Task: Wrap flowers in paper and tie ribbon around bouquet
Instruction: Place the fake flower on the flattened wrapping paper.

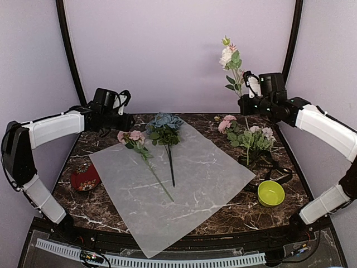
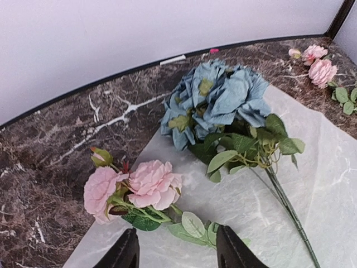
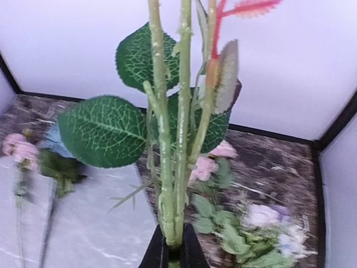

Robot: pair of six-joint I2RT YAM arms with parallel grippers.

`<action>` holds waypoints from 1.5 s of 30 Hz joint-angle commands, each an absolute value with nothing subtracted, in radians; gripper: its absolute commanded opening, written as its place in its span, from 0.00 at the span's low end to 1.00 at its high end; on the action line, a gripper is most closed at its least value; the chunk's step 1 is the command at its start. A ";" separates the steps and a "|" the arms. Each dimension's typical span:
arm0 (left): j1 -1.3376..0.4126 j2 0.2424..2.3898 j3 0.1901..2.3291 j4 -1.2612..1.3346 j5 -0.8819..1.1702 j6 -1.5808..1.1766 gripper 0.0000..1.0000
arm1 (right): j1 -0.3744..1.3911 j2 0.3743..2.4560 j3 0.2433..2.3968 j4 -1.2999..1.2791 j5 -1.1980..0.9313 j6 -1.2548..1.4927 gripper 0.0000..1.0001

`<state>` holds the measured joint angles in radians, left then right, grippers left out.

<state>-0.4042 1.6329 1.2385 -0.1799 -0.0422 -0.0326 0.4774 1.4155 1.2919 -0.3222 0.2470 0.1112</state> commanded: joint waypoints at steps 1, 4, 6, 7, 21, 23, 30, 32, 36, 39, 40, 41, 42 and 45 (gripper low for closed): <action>-0.409 1.514 1.206 -0.224 -0.010 0.001 0.50 | 0.512 1.381 1.257 -0.110 -0.277 0.301 0.00; -0.408 1.468 1.179 -0.216 -0.010 0.003 0.52 | 0.608 1.472 1.221 0.149 -0.441 0.480 0.00; -0.409 1.447 1.158 -0.201 -0.001 0.002 0.53 | 0.683 1.570 1.279 0.185 -0.427 0.538 0.00; -0.409 1.440 1.146 -0.192 0.002 0.003 0.53 | 0.716 1.631 1.313 0.203 -0.412 0.573 0.00; -0.403 1.427 1.077 -0.169 -0.002 0.036 0.54 | 0.838 2.193 1.679 0.155 -0.381 0.817 0.01; -0.402 1.420 1.072 -0.167 -0.002 0.039 0.54 | 0.837 2.202 1.680 0.110 -0.343 0.791 0.11; -0.402 1.419 1.071 -0.166 0.006 0.046 0.54 | 0.817 2.152 1.759 -0.203 -0.212 0.508 0.43; -0.402 1.420 1.071 -0.168 0.014 0.046 0.55 | 0.796 2.103 1.760 -0.292 -0.160 0.433 0.43; -0.402 1.421 1.075 -0.176 0.022 0.046 0.55 | 0.706 1.947 1.655 -0.390 -0.009 0.358 0.39; -0.403 1.416 1.075 -0.177 0.023 0.047 0.55 | 0.589 1.835 1.542 -0.453 0.085 0.386 0.37; -0.402 1.415 1.075 -0.177 0.025 0.047 0.55 | 0.544 1.800 1.494 -0.463 0.098 0.400 0.37; -0.403 1.413 1.075 -0.176 0.028 0.047 0.55 | 0.504 1.769 1.428 -0.464 0.106 0.410 0.37; -0.403 1.413 1.075 -0.177 0.030 0.046 0.55 | 0.462 1.739 1.384 -0.463 0.115 0.418 0.37; -0.402 1.411 1.078 -0.180 0.037 0.043 0.55 | 0.347 1.672 1.271 -0.451 0.175 0.423 0.39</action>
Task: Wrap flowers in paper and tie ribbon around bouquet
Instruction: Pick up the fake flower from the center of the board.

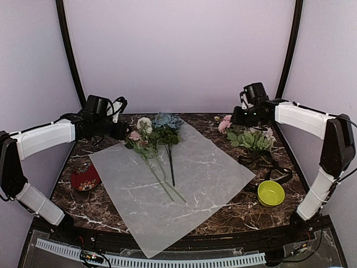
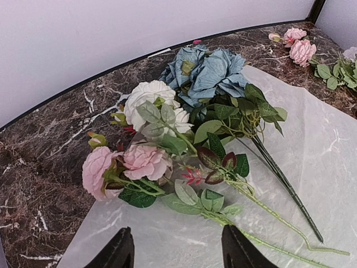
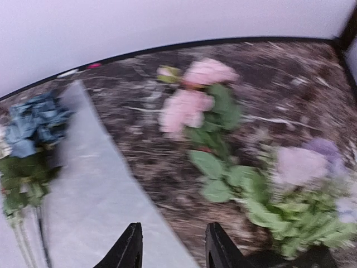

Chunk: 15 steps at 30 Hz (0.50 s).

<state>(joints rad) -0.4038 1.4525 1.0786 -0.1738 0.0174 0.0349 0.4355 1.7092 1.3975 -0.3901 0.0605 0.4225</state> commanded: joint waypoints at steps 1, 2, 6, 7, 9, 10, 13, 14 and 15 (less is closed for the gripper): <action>-0.403 1.411 1.078 -0.180 0.038 0.043 0.55 | 0.314 1.665 1.249 -0.450 0.182 0.423 0.39; -0.403 1.411 1.078 -0.180 0.040 0.043 0.55 | 0.285 1.662 1.236 -0.450 0.188 0.421 0.40; -0.403 1.410 1.077 -0.181 0.041 0.043 0.55 | 0.221 1.681 1.226 -0.451 0.214 0.414 0.64; -0.403 1.408 1.078 -0.181 0.041 0.044 0.55 | 0.215 1.693 1.230 -0.449 0.208 0.413 0.69; -0.402 1.409 1.077 -0.183 0.040 0.046 0.55 | 0.209 1.723 1.241 -0.441 0.197 0.406 0.73; -0.403 1.410 1.077 -0.183 0.041 0.046 0.55 | 0.208 1.746 1.251 -0.440 0.195 0.402 0.73; -0.403 1.410 1.077 -0.183 0.044 0.046 0.56 | 0.201 1.821 1.304 -0.442 0.205 0.392 0.71; -0.403 1.409 1.078 -0.183 0.044 0.047 0.56 | 0.196 1.846 1.321 -0.443 0.206 0.390 0.70; -0.403 1.408 1.078 -0.184 0.044 0.048 0.56 | 0.191 1.868 1.336 -0.445 0.207 0.388 0.69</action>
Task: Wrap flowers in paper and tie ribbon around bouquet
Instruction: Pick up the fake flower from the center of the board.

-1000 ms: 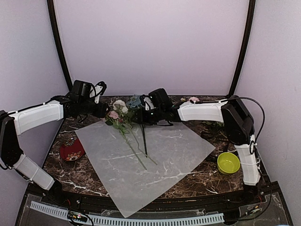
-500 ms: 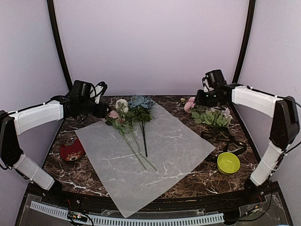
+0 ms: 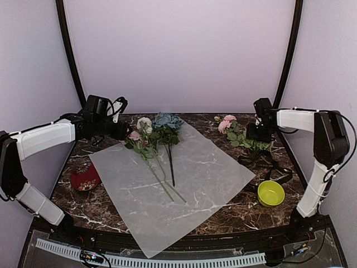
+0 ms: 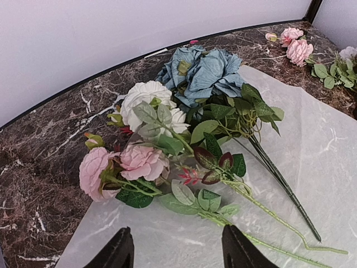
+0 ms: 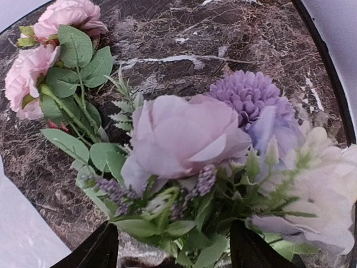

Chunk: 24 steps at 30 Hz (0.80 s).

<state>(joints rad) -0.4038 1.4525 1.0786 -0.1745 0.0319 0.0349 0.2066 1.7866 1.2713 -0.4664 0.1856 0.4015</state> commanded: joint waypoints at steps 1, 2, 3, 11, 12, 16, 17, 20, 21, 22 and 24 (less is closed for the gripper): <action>-0.403 1.407 1.078 -0.185 0.043 0.049 0.56 | 0.188 1.890 1.352 -0.446 0.214 0.384 0.67; -0.403 1.406 1.077 -0.185 0.042 0.050 0.56 | 0.186 1.907 1.366 -0.450 0.225 0.380 0.66; -0.402 1.404 1.077 -0.183 0.042 0.051 0.56 | 0.184 1.924 1.379 -0.452 0.238 0.375 0.64; -0.403 1.399 1.076 -0.181 0.042 0.054 0.56 | 0.180 1.963 1.431 -0.476 0.346 0.302 0.21; -0.402 1.398 1.074 -0.182 0.042 0.053 0.56 | 0.180 1.958 1.432 -0.481 0.353 0.286 0.13; -0.402 1.397 1.072 -0.180 0.040 0.055 0.56 | 0.179 1.872 1.406 -0.468 0.390 0.225 0.00; -0.403 1.397 1.073 -0.180 0.042 0.055 0.56 | 0.179 1.833 1.389 -0.450 0.397 0.208 0.00; -0.403 1.399 1.072 -0.179 0.043 0.055 0.56 | 0.179 1.688 1.324 -0.371 0.413 0.158 0.00; -0.402 1.399 1.072 -0.180 0.042 0.055 0.56 | 0.181 1.628 1.291 -0.331 0.403 0.138 0.00; -0.402 1.400 1.072 -0.180 0.042 0.055 0.56 | 0.181 1.557 1.254 -0.277 0.388 0.118 0.00; -0.403 1.400 1.073 -0.180 0.041 0.055 0.56 | 0.182 1.419 1.172 -0.148 0.338 0.075 0.00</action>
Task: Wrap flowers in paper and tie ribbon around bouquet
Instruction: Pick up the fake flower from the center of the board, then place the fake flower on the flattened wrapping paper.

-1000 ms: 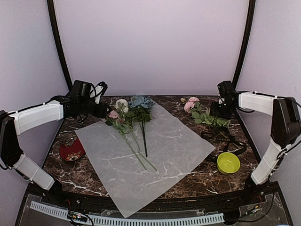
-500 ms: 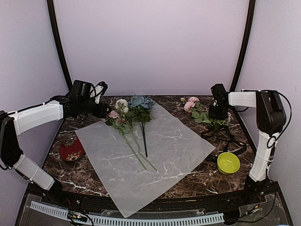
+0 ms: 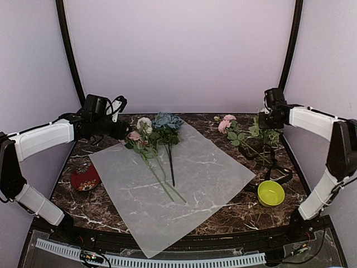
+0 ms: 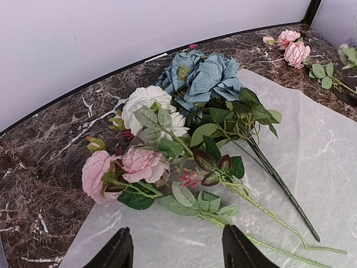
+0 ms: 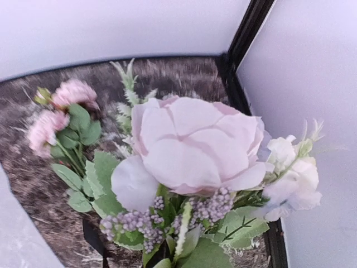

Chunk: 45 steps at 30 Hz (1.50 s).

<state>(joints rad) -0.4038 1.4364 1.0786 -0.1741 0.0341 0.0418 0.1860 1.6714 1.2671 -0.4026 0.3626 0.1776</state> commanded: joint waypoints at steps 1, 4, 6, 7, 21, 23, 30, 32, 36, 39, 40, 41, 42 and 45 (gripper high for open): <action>-0.403 1.400 1.073 -0.180 0.040 0.055 0.56 | 0.184 1.349 1.109 -0.073 0.319 0.056 0.00; -0.402 1.398 1.072 -0.179 0.040 0.055 0.56 | 0.192 1.149 0.942 0.170 0.284 0.025 0.00; -0.402 1.396 1.072 -0.177 0.039 0.056 0.56 | 0.198 1.033 0.869 0.308 0.262 0.005 0.00; -0.403 1.396 1.072 -0.176 0.040 0.056 0.56 | 0.200 0.997 0.845 0.367 0.248 -0.006 0.00; -0.404 1.382 1.068 -0.175 0.039 0.058 0.56 | 0.239 0.931 0.811 0.554 -0.014 -0.028 0.00; -0.404 1.382 1.069 -0.174 0.039 0.059 0.56 | 0.260 0.972 0.856 0.498 -0.118 0.034 0.00; -0.404 1.384 1.068 -0.177 0.034 0.065 0.56 | 0.557 1.225 0.961 0.502 -0.180 0.195 0.00; -0.404 1.384 1.067 -0.176 0.028 0.066 0.56 | 0.646 1.312 0.975 0.569 -0.202 0.251 0.00; -0.405 1.385 1.067 -0.176 0.030 0.066 0.56 | 0.749 1.514 1.039 0.693 -0.262 0.348 0.00; -0.404 1.388 1.066 -0.177 0.032 0.066 0.56 | 0.792 1.673 1.114 0.694 -0.258 0.397 0.00; -0.404 1.388 1.065 -0.176 0.032 0.066 0.57 | 0.798 1.721 1.134 0.704 -0.269 0.428 0.00; -0.404 1.388 1.065 -0.176 0.031 0.067 0.57 | 0.800 1.769 1.144 0.712 -0.281 0.452 0.00; -0.404 1.389 1.065 -0.176 0.030 0.067 0.57 | 0.804 1.815 1.183 0.711 -0.287 0.471 0.00; -0.404 1.391 1.064 -0.177 0.031 0.067 0.57 | 0.809 1.933 1.243 0.691 -0.277 0.483 0.00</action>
<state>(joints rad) -0.4042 1.4197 1.0779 -0.1741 0.0322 0.0528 0.8036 1.8301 1.1599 0.6228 -0.2676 0.4068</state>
